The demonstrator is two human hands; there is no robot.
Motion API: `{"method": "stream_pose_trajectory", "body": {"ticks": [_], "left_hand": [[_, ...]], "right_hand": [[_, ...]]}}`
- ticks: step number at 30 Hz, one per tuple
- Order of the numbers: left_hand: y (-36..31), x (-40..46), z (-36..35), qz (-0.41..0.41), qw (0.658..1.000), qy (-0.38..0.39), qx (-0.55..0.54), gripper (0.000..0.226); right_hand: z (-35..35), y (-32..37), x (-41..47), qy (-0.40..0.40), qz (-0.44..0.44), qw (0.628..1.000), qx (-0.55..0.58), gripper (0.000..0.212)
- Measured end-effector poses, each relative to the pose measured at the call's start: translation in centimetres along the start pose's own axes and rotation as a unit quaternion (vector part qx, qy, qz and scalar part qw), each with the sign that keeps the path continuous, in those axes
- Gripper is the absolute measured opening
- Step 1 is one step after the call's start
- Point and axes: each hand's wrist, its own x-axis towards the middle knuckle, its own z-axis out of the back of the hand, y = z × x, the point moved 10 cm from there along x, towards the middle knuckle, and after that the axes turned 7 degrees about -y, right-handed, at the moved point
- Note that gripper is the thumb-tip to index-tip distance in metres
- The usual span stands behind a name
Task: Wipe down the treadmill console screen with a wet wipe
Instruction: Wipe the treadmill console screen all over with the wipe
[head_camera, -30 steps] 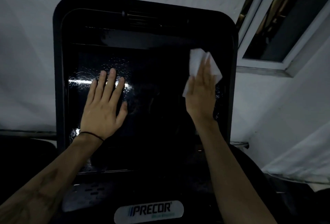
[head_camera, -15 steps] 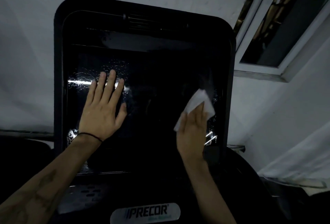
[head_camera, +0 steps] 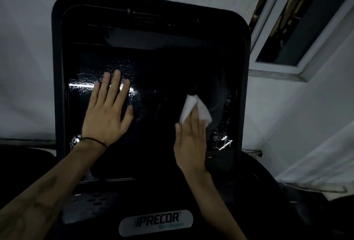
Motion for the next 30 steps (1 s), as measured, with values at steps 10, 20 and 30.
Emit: {"method": "stream_pose_trajectory", "body": {"ticks": [10,20,30], "left_hand": [[0.1,-0.1,-0.1,0.006,1.0,0.003,-0.002,0.067],[-0.1,-0.1,0.0,0.003,1.0,-0.001,-0.006,0.067],[-0.1,-0.1,0.0,0.003,1.0,-0.003,-0.008,0.067]], "right_hand": [[1.0,-2.2,-0.9,-0.027,-0.075,0.997,-0.018,0.064],[1.5,-2.3,-4.0,-0.054,-0.059,0.997,0.018,0.045],[1.6,-3.7,-5.0,-0.067,-0.069,0.995,0.0,0.05]]}}
